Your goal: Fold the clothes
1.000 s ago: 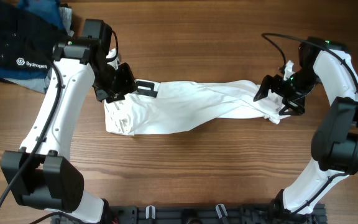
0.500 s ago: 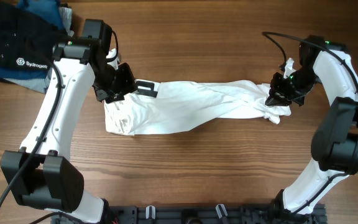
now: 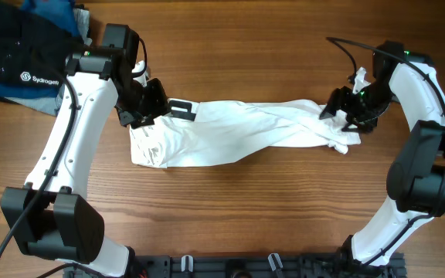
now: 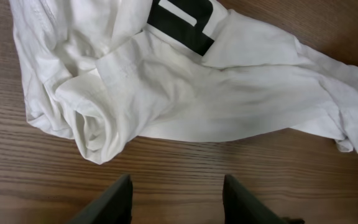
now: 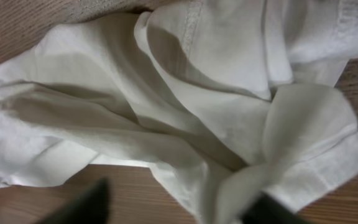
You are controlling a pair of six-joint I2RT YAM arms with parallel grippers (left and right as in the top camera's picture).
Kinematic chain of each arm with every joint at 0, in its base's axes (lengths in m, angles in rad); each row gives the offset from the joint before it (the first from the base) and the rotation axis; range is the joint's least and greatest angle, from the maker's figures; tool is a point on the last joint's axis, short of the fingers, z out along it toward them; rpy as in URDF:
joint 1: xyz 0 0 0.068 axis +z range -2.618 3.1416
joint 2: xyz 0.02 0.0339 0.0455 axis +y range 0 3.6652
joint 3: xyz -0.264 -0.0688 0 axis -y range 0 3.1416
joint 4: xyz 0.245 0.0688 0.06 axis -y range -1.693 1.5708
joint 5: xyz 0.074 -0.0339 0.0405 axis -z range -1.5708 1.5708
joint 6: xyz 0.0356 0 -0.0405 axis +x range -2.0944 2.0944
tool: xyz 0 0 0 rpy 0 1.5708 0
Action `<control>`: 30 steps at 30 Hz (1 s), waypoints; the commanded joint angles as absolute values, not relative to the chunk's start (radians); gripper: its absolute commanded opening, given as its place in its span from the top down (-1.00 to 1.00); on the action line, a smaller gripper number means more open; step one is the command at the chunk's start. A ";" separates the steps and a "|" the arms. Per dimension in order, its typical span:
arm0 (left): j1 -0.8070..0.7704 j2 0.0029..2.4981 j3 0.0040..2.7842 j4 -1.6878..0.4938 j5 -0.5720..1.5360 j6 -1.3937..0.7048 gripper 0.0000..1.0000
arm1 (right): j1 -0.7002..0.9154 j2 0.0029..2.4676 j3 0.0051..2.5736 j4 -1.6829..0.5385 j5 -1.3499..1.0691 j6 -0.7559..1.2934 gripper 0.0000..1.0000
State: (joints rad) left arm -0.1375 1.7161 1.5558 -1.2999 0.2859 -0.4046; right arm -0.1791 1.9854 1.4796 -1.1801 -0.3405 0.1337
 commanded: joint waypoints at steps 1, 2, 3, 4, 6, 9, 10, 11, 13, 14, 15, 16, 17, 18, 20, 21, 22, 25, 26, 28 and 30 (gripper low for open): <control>-0.141 1.691 1.565 -1.302 0.288 -0.399 0.07 | -0.178 1.973 1.481 -1.162 -0.361 0.146 0.53; -0.141 1.691 1.565 -1.303 0.288 -0.399 0.07 | -0.178 1.973 1.481 -1.158 -0.361 0.162 0.87; -0.141 1.691 1.565 -1.303 0.288 -0.399 0.07 | -0.178 1.973 1.481 -1.155 -0.361 0.167 0.91; -0.141 1.691 1.565 -1.303 0.288 -0.399 0.07 | -0.178 1.973 1.481 -1.151 -0.361 0.168 0.86; -0.141 1.691 1.565 -1.303 0.288 -0.399 0.07 | -0.178 1.973 1.481 -1.150 -0.361 0.168 0.63; -0.141 1.691 1.565 -1.303 0.288 -0.399 0.06 | -0.178 1.973 1.481 -1.159 -0.361 0.167 0.57; -0.141 1.691 1.565 -1.303 0.288 -0.399 0.05 | -0.178 1.973 1.481 -1.162 -0.361 0.164 0.83; -0.141 1.691 1.565 -1.303 0.288 -0.399 0.06 | -0.178 1.973 1.481 -1.164 -0.361 0.163 0.91; -0.141 1.691 1.565 -1.303 0.288 -0.399 0.08 | -0.178 1.973 1.481 -1.163 -0.361 0.163 0.91; -0.141 1.691 1.565 -1.303 0.288 -0.399 0.08 | -0.178 1.973 1.481 -1.159 -0.361 0.162 0.91; -0.141 1.691 1.565 -1.303 0.288 -0.399 0.09 | -0.178 1.973 1.481 -1.151 -0.361 0.160 0.91; -0.141 1.691 1.565 -1.303 0.288 -0.399 0.10 | -0.178 1.973 1.481 -1.143 -0.361 0.160 0.92; -0.141 1.691 1.565 -1.303 0.288 -0.399 0.10 | -0.178 1.972 1.486 -1.129 -0.360 0.157 0.91; -0.141 1.691 1.565 -1.303 0.288 -0.399 0.10 | -0.178 1.973 1.493 -1.114 -0.360 0.157 0.91; -0.141 1.691 1.565 -1.303 0.288 -0.399 0.10 | -0.178 1.972 1.516 -1.084 -0.360 0.158 0.91; -0.141 1.691 1.565 -1.303 0.288 -0.399 0.10 | -0.178 1.972 1.536 -1.063 -0.360 0.160 0.91; -0.141 1.691 1.565 -1.303 0.288 -0.399 0.10 | -0.178 1.972 1.552 -1.051 -0.360 0.162 0.91; -0.141 1.691 1.565 -1.303 0.288 -0.399 0.10 | -0.178 1.972 1.632 -0.999 -0.356 0.164 0.91; -0.141 1.691 1.565 -1.303 0.288 -0.399 0.10 | -0.178 1.972 1.658 -0.985 -0.344 0.165 0.91; -0.141 1.691 1.565 -1.303 0.288 -0.399 0.10 | -0.178 1.972 1.706 -0.952 -0.336 0.158 0.91; -0.141 1.691 1.565 -1.303 0.288 -0.399 0.10 | -0.178 1.972 1.743 -0.915 -0.305 0.161 0.91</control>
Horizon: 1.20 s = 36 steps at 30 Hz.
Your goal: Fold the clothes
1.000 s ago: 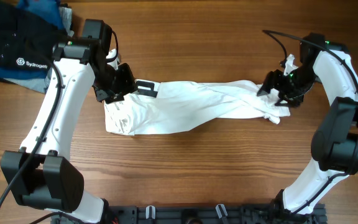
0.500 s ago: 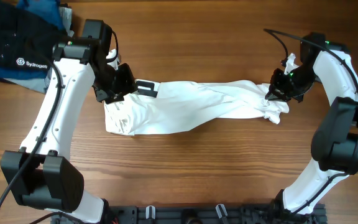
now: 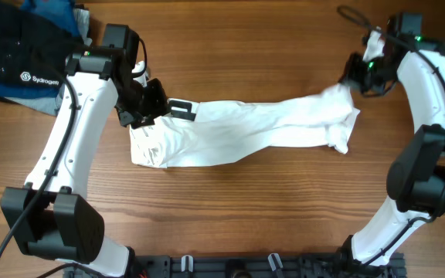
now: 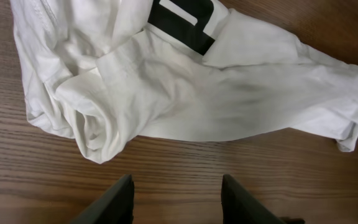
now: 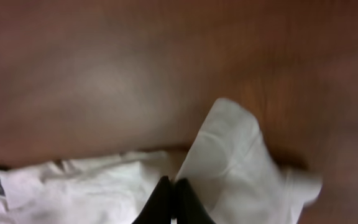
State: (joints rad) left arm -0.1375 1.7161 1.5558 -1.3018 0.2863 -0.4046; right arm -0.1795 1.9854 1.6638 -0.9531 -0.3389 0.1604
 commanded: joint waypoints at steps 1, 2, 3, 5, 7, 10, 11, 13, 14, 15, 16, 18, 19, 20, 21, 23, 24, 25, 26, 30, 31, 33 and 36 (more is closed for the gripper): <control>-0.141 1.691 1.565 -1.303 0.288 -0.399 0.10 | -0.178 1.972 1.758 -0.899 -0.299 0.160 0.91; -0.141 1.691 1.565 -1.303 0.288 -0.399 0.10 | -0.178 1.972 1.766 -0.884 -0.298 0.159 0.91; -0.141 1.691 1.565 -1.303 0.288 -0.399 0.09 | -0.178 1.972 1.774 -0.867 -0.291 0.160 0.91; -0.141 1.691 1.565 -1.302 0.288 -0.399 0.09 | -0.178 1.972 1.783 -0.826 -0.292 0.160 0.91; -0.141 1.691 1.565 -1.302 0.288 -0.399 0.08 | -0.178 1.972 1.783 -0.788 -0.292 0.160 0.91; -0.141 1.691 1.565 -1.302 0.288 -0.400 0.08 | -0.178 1.972 1.783 -0.749 -0.292 0.154 0.91; -0.141 1.691 1.565 -1.302 0.288 -0.400 0.09 | -0.178 1.972 1.783 -0.738 -0.293 0.157 0.91; -0.141 1.691 1.565 -1.302 0.288 -0.400 0.09 | -0.178 1.971 1.783 -0.722 -0.310 0.156 0.91; -0.141 1.691 1.565 -1.303 0.288 -0.400 0.09 | -0.178 1.969 1.783 -0.718 -0.325 0.156 0.91; -0.141 1.691 1.565 -1.303 0.288 -0.400 0.08 | -0.178 1.966 1.783 -0.717 -0.347 0.154 0.91; -0.141 1.691 1.565 -1.303 0.288 -0.400 0.08 | -0.178 1.963 1.783 -0.724 -0.364 0.154 0.91; -0.141 1.691 1.565 -1.303 0.288 -0.400 0.09 | -0.178 1.958 1.783 -0.765 -0.368 0.161 0.91; -0.141 1.691 1.565 -1.303 0.288 -0.400 0.09 | -0.178 1.957 1.783 -0.806 -0.367 0.167 0.91; -0.141 1.691 1.565 -1.303 0.288 -0.400 0.08 | -0.178 1.961 1.779 -0.867 -0.365 0.179 0.11; -0.141 1.691 1.565 -1.303 0.288 -0.400 0.08 | -0.178 1.972 1.771 -0.907 -0.356 0.175 -0.65; -0.141 1.691 1.565 -1.303 0.288 -0.400 0.07 | -0.178 2.006 1.757 -0.970 -0.352 0.146 -0.82; -0.141 1.691 1.565 -1.303 0.288 -0.400 0.07 | -0.178 2.028 1.752 -0.986 -0.353 0.132 -0.81; -0.141 1.691 1.565 -1.303 0.288 -0.400 0.07 | -0.178 2.048 1.750 -0.992 -0.352 0.130 -0.82; -0.141 1.691 1.565 -1.303 0.288 -0.400 0.07 | -0.178 2.069 1.750 -0.992 -0.354 0.130 -0.85; -0.141 1.691 1.565 -1.316 0.299 -0.400 0.03 | -0.178 2.119 1.750 -0.942 -0.361 0.130 -0.76; -0.141 1.691 1.565 -1.322 0.299 -0.400 0.01 | -0.178 2.130 1.750 -0.921 -0.361 0.130 -0.35; -0.141 1.691 1.565 -1.332 0.299 -0.400 0.13 | -0.181 2.163 1.750 -0.864 -0.389 0.113 0.24; -0.141 1.691 1.565 -1.328 0.299 -0.400 0.12 | -0.182 2.184 1.750 -0.773 -0.425 0.080 -0.34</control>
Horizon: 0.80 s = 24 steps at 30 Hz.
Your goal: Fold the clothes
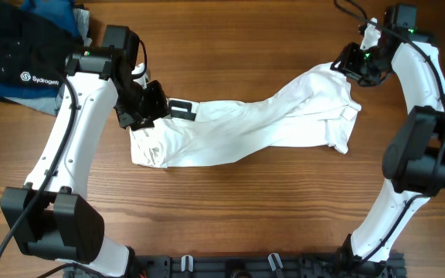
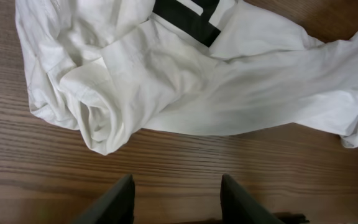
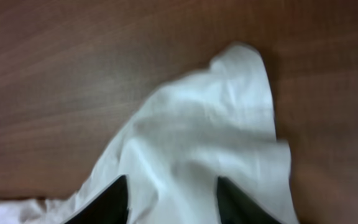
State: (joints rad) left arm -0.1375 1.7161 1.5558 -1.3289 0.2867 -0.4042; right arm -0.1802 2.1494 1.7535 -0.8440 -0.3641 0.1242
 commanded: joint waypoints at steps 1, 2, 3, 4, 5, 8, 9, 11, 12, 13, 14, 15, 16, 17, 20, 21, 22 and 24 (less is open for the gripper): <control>-0.141 1.691 1.565 -1.324 0.299 -0.400 0.12 | -0.183 2.185 1.750 -0.746 -0.416 0.082 -0.55; -0.141 1.691 1.565 -1.320 0.299 -0.400 0.11 | -0.185 2.185 1.750 -0.718 -0.409 0.082 -0.87; -0.141 1.691 1.565 -1.320 0.299 -0.400 0.11 | -0.188 2.185 1.750 -0.696 -0.397 0.082 -0.99; -0.141 1.691 1.565 -1.320 0.299 -0.400 0.11 | -0.191 2.185 1.750 -0.683 -0.377 0.082 -1.00; -0.140 1.691 1.565 -1.320 0.299 -0.400 0.11 | -0.194 2.187 1.750 -0.673 -0.370 0.082 -0.99; -0.141 1.691 1.565 -1.317 0.299 -0.400 0.09 | -0.212 2.204 1.750 -0.661 -0.375 0.082 -0.98; -0.141 1.691 1.565 -1.317 0.299 -0.400 0.09 | -0.219 2.216 1.750 -0.663 -0.384 0.081 -0.96; -0.141 1.691 1.565 -1.317 0.299 -0.400 0.07 | -0.229 2.230 1.750 -0.671 -0.390 0.081 -0.98; -0.141 1.691 1.565 -1.317 0.299 -0.400 0.07 | -0.233 2.236 1.750 -0.678 -0.390 0.081 -0.99; -0.141 1.691 1.565 -1.317 0.299 -0.400 0.06 | -0.235 2.247 1.750 -0.685 -0.389 0.081 -0.99; -0.140 1.691 1.565 -1.317 0.299 -0.400 0.06 | -0.237 2.252 1.750 -0.690 -0.390 0.081 -0.99; -0.140 1.691 1.565 -1.317 0.299 -0.400 0.07 | -0.239 2.262 1.750 -0.694 -0.389 0.080 -0.99; -0.140 1.691 1.565 -1.317 0.299 -0.400 0.06 | -0.240 2.269 1.750 -0.698 -0.393 0.081 -0.99; -0.140 1.691 1.565 -1.317 0.299 -0.400 0.06 | -0.241 2.279 1.750 -0.699 -0.393 0.078 -0.99; -0.141 1.691 1.565 -1.317 0.299 -0.400 0.07 | -0.239 2.299 1.750 -0.699 -0.419 0.078 -0.97; -0.141 1.691 1.565 -1.317 0.299 -0.400 0.06 | -0.239 2.301 1.750 -0.700 -0.435 0.077 -0.93; -0.141 1.691 1.565 -1.317 0.299 -0.400 0.05 | -0.239 2.304 1.750 -0.699 -0.448 0.070 -0.89; -0.141 1.691 1.565 -1.317 0.299 -0.400 0.05 | -0.237 2.304 1.750 -0.696 -0.469 0.057 -0.78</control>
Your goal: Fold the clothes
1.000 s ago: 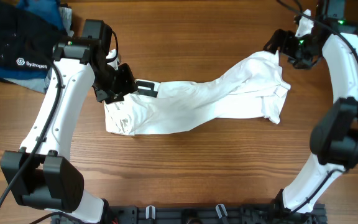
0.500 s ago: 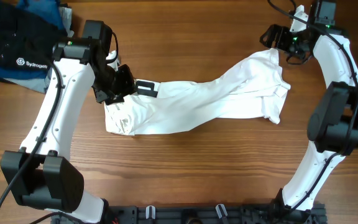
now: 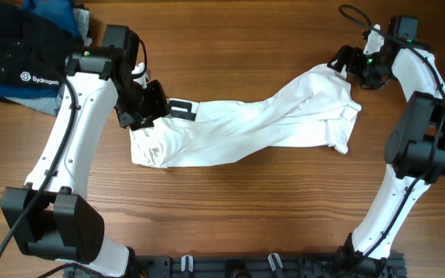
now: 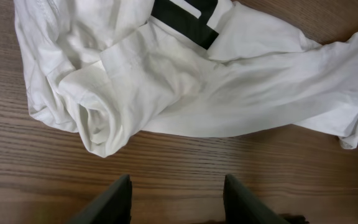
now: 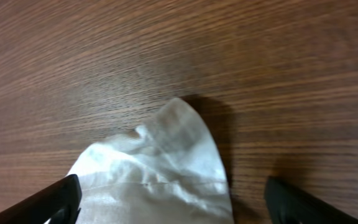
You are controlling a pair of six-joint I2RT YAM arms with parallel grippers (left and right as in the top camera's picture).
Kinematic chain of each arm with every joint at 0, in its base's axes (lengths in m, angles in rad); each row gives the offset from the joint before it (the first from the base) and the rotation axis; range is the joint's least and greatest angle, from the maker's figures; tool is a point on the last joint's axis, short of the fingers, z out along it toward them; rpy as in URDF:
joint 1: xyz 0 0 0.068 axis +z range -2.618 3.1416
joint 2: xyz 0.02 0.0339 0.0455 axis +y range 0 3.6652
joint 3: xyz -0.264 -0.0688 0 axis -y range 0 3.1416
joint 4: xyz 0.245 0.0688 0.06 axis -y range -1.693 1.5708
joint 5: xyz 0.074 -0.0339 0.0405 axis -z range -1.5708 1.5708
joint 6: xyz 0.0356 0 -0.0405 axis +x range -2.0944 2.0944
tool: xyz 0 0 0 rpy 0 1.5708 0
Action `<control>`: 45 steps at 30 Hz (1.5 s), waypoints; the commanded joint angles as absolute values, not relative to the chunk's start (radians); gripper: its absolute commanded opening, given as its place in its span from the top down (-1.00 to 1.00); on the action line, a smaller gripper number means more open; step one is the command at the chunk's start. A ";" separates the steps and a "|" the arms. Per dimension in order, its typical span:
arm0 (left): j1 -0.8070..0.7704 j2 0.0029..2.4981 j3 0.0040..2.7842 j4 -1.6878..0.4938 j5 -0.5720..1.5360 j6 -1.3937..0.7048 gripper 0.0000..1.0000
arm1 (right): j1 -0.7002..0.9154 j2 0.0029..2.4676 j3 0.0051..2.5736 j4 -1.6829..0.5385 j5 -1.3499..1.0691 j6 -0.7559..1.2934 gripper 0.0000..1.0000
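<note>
A white T-shirt [image 3: 246, 127] with a black print lies stretched and twisted across the wooden table, bunched at its left end [image 4: 98, 118] and spread wider at the right. My left gripper [image 4: 176, 199] hovers open just off the shirt's bunched left end, nothing between its fingers. My right gripper [image 5: 169, 202] is open wide at the shirt's far right corner [image 5: 179, 134], its fingers on either side of the cloth tip, which lies flat on the wood.
A dark blue and black garment pile [image 3: 22, 54] with white lettering lies at the table's far left corner. Bare wood table [image 3: 238, 208] runs along the front edge.
My right gripper has opened wider and drawn back slightly; the shirt's right corner now lies flat on the table between its fingers. The left arm and shirt's left end are unchanged.
My right gripper was open at the crumpled right end of the shirt. A second later it was shut on a corner, lifted toward the far right. Then it had opened with the corner spread further back, and now the corner rests there. The left gripper stayed open throughout.
</note>
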State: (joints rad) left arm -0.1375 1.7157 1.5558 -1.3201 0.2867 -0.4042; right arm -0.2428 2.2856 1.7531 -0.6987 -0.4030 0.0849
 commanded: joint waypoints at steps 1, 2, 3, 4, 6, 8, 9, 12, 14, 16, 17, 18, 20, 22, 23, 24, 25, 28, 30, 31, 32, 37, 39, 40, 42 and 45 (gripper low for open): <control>-0.141 1.691 1.565 -1.317 0.299 -0.400 0.05 | -0.235 2.304 1.750 -0.694 -0.473 0.052 -0.75; -0.141 1.691 1.565 -1.317 0.299 -0.400 0.04 | -0.233 2.304 1.750 -0.691 -0.472 0.053 -0.72; -0.141 1.691 1.565 -1.317 0.299 -0.400 0.04 | -0.232 2.304 1.750 -0.688 -0.473 0.052 -0.62; -0.141 1.691 1.565 -1.317 0.299 -0.400 0.03 | -0.231 2.304 1.750 -0.685 -0.473 0.052 -0.52; -0.141 1.691 1.565 -1.317 0.299 -0.400 0.01 | -0.229 2.304 1.750 -0.680 -0.473 0.050 -0.33; -0.141 1.691 1.565 -1.318 0.299 -0.400 0.00 | -0.224 2.304 1.750 -0.670 -0.474 0.031 -0.33; -0.141 1.691 1.565 -1.318 0.300 -0.400 0.01 | -0.220 2.304 1.750 -0.665 -0.472 0.024 -0.43; -0.141 1.691 1.565 -1.318 0.309 -0.400 0.00 | -0.200 2.304 1.750 -0.645 -0.471 -0.001 -0.64; -0.141 1.691 1.565 -1.317 0.326 -0.400 0.00 | -0.192 2.305 1.750 -0.637 -0.469 0.001 -0.58; -0.141 1.691 1.565 -1.318 0.329 -0.400 0.01 | -0.184 2.306 1.750 -0.634 -0.469 0.004 -0.04; -0.141 1.691 1.565 -1.317 0.330 -0.400 0.02 | -0.182 2.307 1.750 -0.635 -0.471 0.004 0.20; -0.141 1.691 1.565 -1.317 0.329 -0.400 0.02 | -0.179 2.308 1.750 -0.637 -0.473 0.003 0.32; -0.141 1.691 1.565 -1.317 0.330 -0.400 0.02 | -0.178 2.308 1.750 -0.644 -0.472 0.003 0.47; -0.141 1.691 1.565 -1.318 0.333 -0.400 0.01 | -0.178 2.308 1.750 -0.651 -0.472 0.004 0.49; -0.141 1.691 1.565 -1.320 0.342 -0.400 0.02 | -0.178 2.308 1.750 -0.657 -0.472 0.004 0.50; -0.141 1.691 1.565 -1.322 0.349 -0.400 0.01 | -0.180 2.308 1.750 -0.665 -0.469 0.004 0.48; -0.140 1.691 1.565 -1.324 0.352 -0.400 0.02 | -0.180 2.308 1.750 -0.669 -0.464 0.006 0.28; -0.141 1.691 1.565 -1.330 0.352 -0.400 0.02 | -0.183 2.317 1.746 -0.698 -0.392 0.049 -0.91; -0.141 1.691 1.565 -1.330 0.352 -0.400 0.02 | -0.188 2.327 1.746 -0.710 -0.393 0.035 -0.99; -0.141 1.691 1.565 -1.329 0.352 -0.400 0.02 | -0.193 2.329 1.746 -0.714 -0.393 0.029 -0.99; -0.141 1.691 1.565 -1.328 0.352 -0.400 0.01 | -0.197 2.331 1.746 -0.715 -0.393 0.026 -0.99; -0.141 1.691 1.565 -1.329 0.352 -0.400 0.01 | -0.214 2.333 1.746 -0.715 -0.354 0.035 0.09; -0.141 1.691 1.565 -1.329 0.352 -0.400 0.01 | -0.213 2.340 1.746 -0.730 -0.242 0.123 -0.45; -0.141 1.691 1.565 -1.329 0.352 -0.400 0.00 | -0.214 2.343 1.746 -0.739 -0.216 0.135 -0.66; -0.141 1.691 1.565 -1.328 0.352 -0.400 -0.01 | -0.214 2.351 1.746 -0.759 -0.175 0.146 -0.87; -0.141 1.691 1.565 -1.328 0.352 -0.400 -0.03 | -0.213 2.366 1.746 -0.779 -0.149 0.154 -0.93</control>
